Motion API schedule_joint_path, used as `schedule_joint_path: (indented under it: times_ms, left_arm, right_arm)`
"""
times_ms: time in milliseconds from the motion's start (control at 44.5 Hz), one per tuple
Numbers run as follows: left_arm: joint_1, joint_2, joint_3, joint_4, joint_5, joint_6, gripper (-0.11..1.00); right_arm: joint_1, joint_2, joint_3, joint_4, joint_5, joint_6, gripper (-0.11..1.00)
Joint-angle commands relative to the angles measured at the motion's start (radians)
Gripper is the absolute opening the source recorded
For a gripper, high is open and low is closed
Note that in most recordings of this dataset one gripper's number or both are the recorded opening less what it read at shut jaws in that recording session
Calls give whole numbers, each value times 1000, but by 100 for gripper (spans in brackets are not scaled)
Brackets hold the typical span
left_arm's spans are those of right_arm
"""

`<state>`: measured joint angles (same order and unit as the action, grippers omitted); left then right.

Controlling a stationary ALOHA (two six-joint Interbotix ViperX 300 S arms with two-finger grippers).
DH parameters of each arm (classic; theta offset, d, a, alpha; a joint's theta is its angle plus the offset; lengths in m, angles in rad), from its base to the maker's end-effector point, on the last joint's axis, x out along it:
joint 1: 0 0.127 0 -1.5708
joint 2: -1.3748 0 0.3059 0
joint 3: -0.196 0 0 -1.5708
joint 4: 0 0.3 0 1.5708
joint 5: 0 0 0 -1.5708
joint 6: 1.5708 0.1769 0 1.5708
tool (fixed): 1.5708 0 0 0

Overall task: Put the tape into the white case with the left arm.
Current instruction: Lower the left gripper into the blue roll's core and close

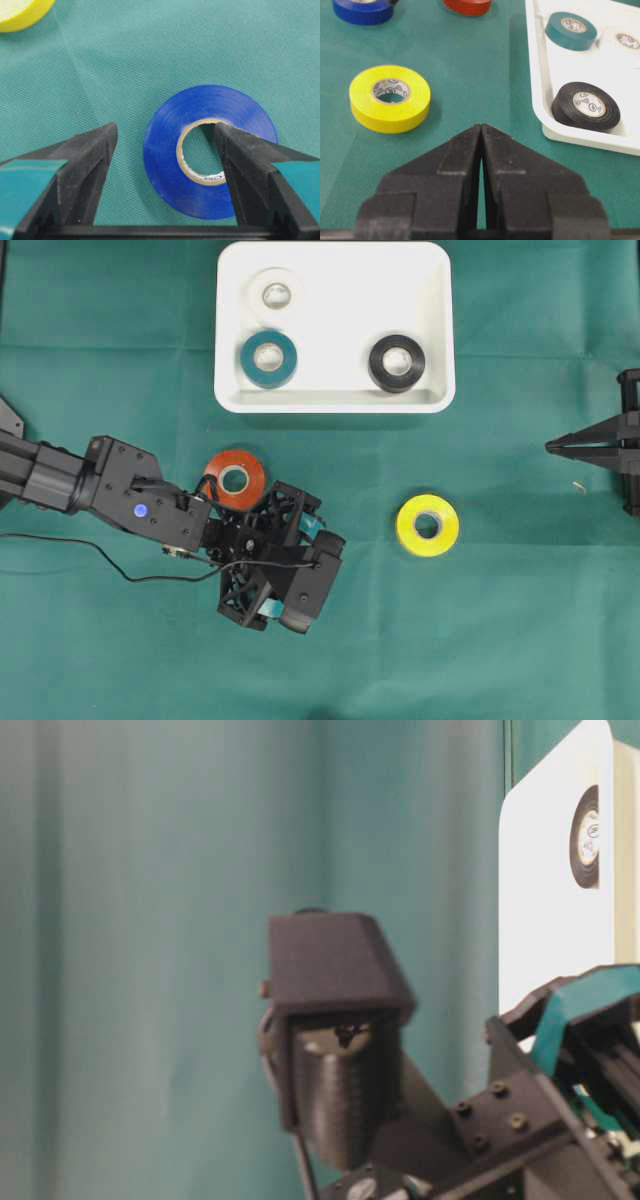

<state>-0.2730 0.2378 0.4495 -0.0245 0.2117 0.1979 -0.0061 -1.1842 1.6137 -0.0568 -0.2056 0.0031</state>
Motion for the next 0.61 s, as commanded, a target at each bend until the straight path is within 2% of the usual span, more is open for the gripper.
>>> schedule_joint_path:
  times_ms: [0, 472, 584]
  left_arm:
    - [0, -11, -23, -2, -3, 0, 77]
    - [0, 35, -66, 2, 55, 6, 76]
    - [2, 37, -71, 2, 57, 9, 73]
  right_arm:
    - [-2, 6, -8, -2, -11, -2, -9]
    - [-2, 6, -8, -2, -11, -2, -9]
    - [-2, 6, -8, -2, -11, -2, -9]
